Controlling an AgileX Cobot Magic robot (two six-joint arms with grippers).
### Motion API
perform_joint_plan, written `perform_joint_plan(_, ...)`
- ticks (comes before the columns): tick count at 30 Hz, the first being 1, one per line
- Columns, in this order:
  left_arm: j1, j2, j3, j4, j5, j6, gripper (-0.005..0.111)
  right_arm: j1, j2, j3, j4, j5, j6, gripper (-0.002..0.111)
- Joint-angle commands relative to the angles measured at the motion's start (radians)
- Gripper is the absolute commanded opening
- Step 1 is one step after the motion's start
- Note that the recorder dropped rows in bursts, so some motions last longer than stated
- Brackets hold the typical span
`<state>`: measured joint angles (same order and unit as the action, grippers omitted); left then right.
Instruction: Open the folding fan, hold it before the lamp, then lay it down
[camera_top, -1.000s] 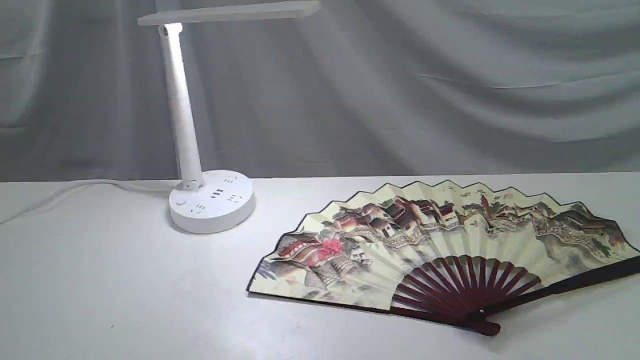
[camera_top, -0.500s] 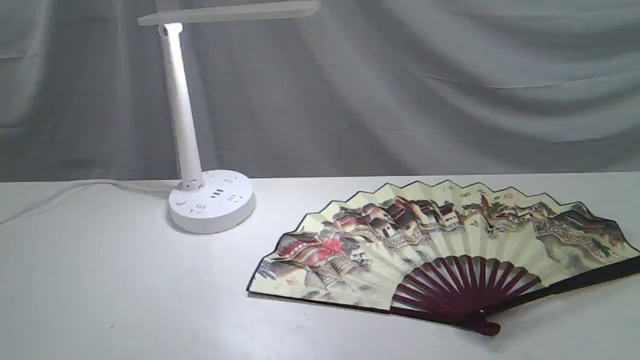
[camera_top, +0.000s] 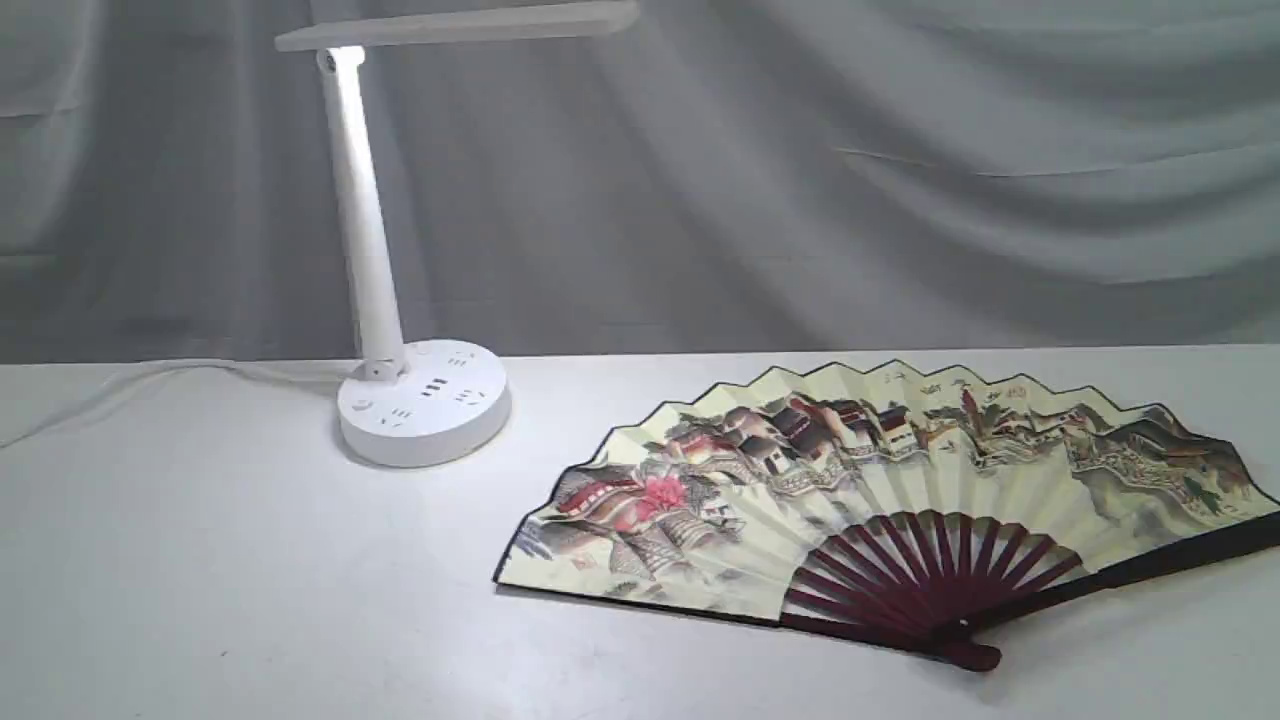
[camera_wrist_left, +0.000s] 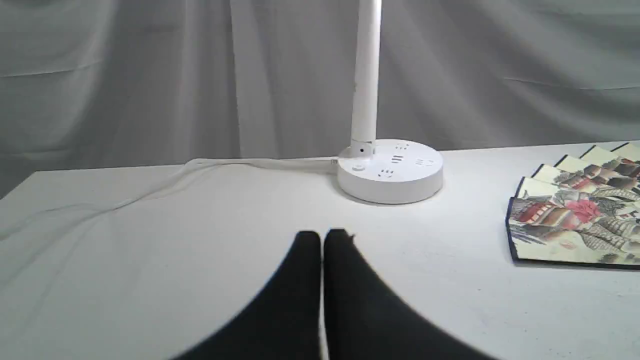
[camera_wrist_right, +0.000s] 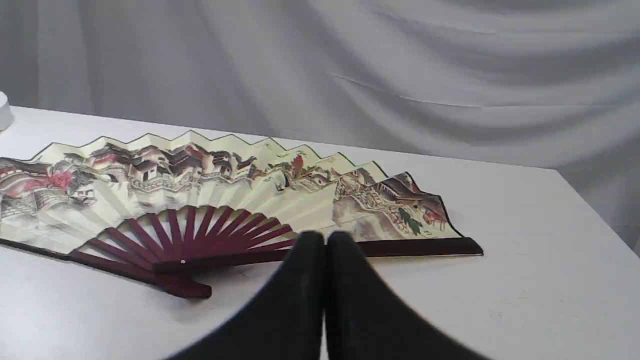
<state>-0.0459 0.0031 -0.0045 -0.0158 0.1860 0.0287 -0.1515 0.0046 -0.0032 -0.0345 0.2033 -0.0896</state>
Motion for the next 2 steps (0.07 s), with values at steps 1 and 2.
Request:
perform_joint_plan(1,0.0,-0.003,0.004,0.001,-0.003,0.003,0.0,0.002,-0.005,0.003,-0.007,-0.013,-0.007,0.0)
perform_joint_plan(2,0.0,-0.003,0.004,0.001,-0.003,0.003,0.0,0.002,-0.005,0.003,-0.007,-0.013,-0.007,0.0)
